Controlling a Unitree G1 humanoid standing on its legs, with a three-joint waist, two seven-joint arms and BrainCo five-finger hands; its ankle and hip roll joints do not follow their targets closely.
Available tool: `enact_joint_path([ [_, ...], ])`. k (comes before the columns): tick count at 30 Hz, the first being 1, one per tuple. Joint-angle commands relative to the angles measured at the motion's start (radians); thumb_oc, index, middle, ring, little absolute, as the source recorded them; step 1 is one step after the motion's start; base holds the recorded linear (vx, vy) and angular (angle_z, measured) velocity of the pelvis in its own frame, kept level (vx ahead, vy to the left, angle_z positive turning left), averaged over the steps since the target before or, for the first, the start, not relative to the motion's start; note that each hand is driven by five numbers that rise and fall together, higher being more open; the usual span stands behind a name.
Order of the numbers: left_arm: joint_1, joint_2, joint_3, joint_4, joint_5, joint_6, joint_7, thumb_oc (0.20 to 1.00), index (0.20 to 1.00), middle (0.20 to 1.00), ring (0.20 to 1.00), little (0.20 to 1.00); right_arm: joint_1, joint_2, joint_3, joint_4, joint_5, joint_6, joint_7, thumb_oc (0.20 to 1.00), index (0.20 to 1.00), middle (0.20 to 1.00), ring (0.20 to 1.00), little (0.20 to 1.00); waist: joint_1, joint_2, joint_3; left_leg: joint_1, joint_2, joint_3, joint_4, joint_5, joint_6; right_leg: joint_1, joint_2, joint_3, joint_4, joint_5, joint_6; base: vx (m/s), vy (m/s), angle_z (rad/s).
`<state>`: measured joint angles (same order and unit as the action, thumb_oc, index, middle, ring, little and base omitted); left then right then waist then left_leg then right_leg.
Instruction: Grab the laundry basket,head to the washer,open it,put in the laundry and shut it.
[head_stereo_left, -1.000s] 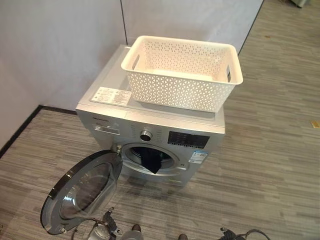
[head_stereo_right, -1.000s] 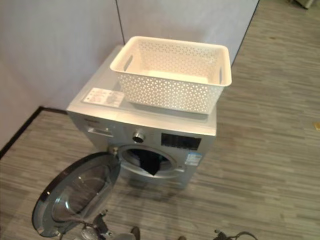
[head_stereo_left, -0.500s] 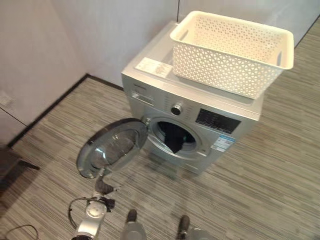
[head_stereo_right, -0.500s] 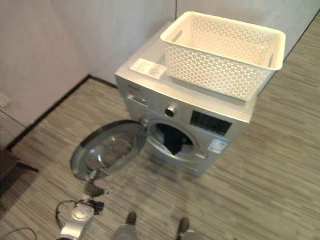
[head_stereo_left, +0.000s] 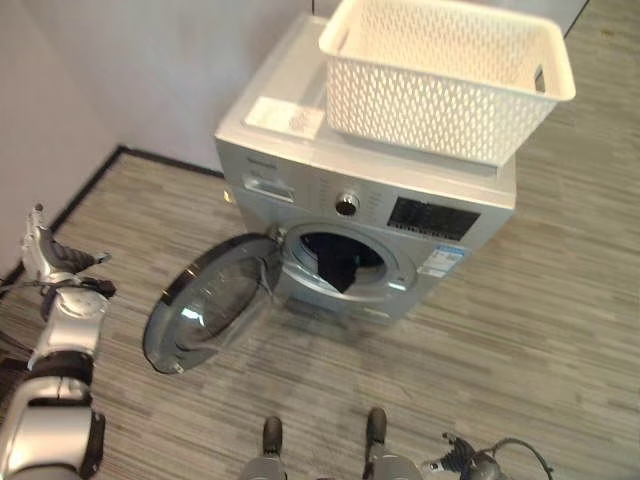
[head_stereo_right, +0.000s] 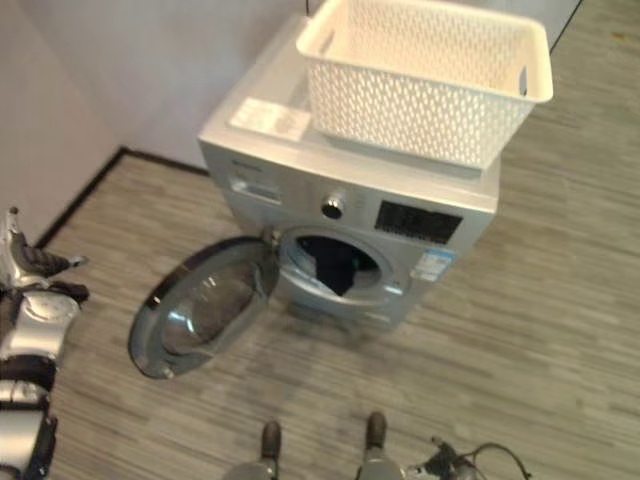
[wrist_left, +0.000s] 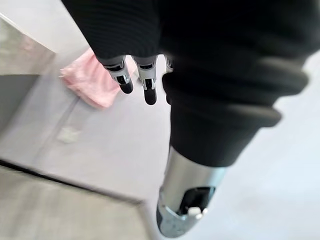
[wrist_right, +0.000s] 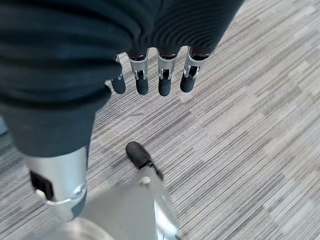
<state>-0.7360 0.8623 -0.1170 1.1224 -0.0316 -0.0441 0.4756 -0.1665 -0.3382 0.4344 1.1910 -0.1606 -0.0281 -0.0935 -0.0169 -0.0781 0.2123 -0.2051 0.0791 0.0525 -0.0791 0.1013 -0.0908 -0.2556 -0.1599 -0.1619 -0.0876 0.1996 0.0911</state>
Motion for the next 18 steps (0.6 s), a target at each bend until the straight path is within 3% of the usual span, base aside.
enact_joint_path([
  [1,-0.104,0.036,-0.035,0.05,-0.039,0.004,-0.062,1.0,1.0,1.0,1.0,1.0,-0.021,-0.049,0.047,0.008,0.056,-0.011,-0.02,1.0,1.0,1.0,1.0,1.0,-0.001,-0.01,0.075,-0.024,0.039,-0.025,-0.008,-0.032,0.007,0.065,-0.017,0.004,0.041,-0.127,0.071,-0.02,-0.015,-0.16],
  [3,-0.233,0.086,-0.119,0.165,-0.048,0.026,-0.1,1.0,1.0,1.0,1.0,1.0,-0.036,-0.041,0.088,0.001,0.09,-0.015,-0.016,1.0,1.0,1.0,1.0,1.0,-0.008,-0.06,0.108,-0.061,0.054,-0.03,-0.008,-0.009,0.002,0.034,-0.007,0.001,0.036,-0.102,0.077,-0.01,-0.061,-0.15],
  [5,-0.264,0.098,-0.143,0.195,-0.047,0.032,-0.11,1.0,1.0,1.0,1.0,1.0,-0.033,-0.034,0.096,0.001,0.101,-0.017,-0.015,1.0,1.0,1.0,1.0,1.0,-0.008,-0.074,0.115,-0.068,0.059,-0.031,-0.008,-0.005,0.001,0.029,-0.005,-0.004,0.03,-0.095,0.081,0.0,-0.043,-0.06],
  [9,-0.307,0.122,-0.2,0.279,-0.008,0.053,-0.135,1.0,1.0,1.0,1.0,1.0,-0.006,-0.023,0.14,-0.023,0.136,-0.034,0.001,1.0,1.0,1.0,1.0,1.0,-0.015,-0.132,0.139,-0.095,0.084,-0.033,-0.008,0.007,-0.007,0.006,0.011,-0.008,0.015,-0.078,0.086,0.01,-0.068,-0.11],
  [13,-0.25,0.068,-0.202,0.307,0.017,0.059,-0.186,1.0,1.0,1.0,1.0,1.0,0.013,-0.021,0.152,-0.023,0.145,-0.035,0.012,1.0,1.0,1.0,1.0,1.0,-0.019,-0.138,0.133,-0.094,0.087,-0.031,-0.008,0.007,-0.009,0.006,0.013,-0.007,0.011,-0.079,0.085,0.01,-0.015,0.01],
  [14,-0.202,0.022,-0.191,0.341,0.012,0.063,-0.242,1.0,1.0,1.0,1.0,1.0,0.018,-0.028,0.158,-0.025,0.138,-0.029,0.02,1.0,1.0,1.0,1.0,1.0,-0.023,-0.135,0.128,-0.083,0.089,-0.024,-0.008,0.003,-0.01,0.011,0.012,-0.004,0.011,-0.083,0.084,0.03,-0.018,0.0],
  [17,-0.133,-0.003,-0.188,0.382,0.021,0.072,-0.326,1.0,1.0,1.0,1.0,1.0,0.013,-0.048,0.157,-0.047,0.127,-0.023,0.033,1.0,1.0,1.0,1.0,1.0,-0.031,-0.126,0.118,-0.063,0.091,-0.012,-0.008,-0.005,-0.011,0.021,0.012,0.009,0.012,-0.087,0.083,0.01,0.001,0.0],
  [18,-0.047,-0.064,-0.174,0.395,0.053,0.083,-0.382,1.0,1.0,1.0,1.0,1.0,0.011,-0.073,0.158,-0.107,0.11,-0.019,0.045,1.0,1.0,1.0,1.0,1.0,-0.038,-0.12,0.104,-0.031,0.094,0.004,-0.008,-0.017,-0.01,0.034,0.013,0.021,0.014,-0.093,0.081,0.07,-0.002,-0.09],
])
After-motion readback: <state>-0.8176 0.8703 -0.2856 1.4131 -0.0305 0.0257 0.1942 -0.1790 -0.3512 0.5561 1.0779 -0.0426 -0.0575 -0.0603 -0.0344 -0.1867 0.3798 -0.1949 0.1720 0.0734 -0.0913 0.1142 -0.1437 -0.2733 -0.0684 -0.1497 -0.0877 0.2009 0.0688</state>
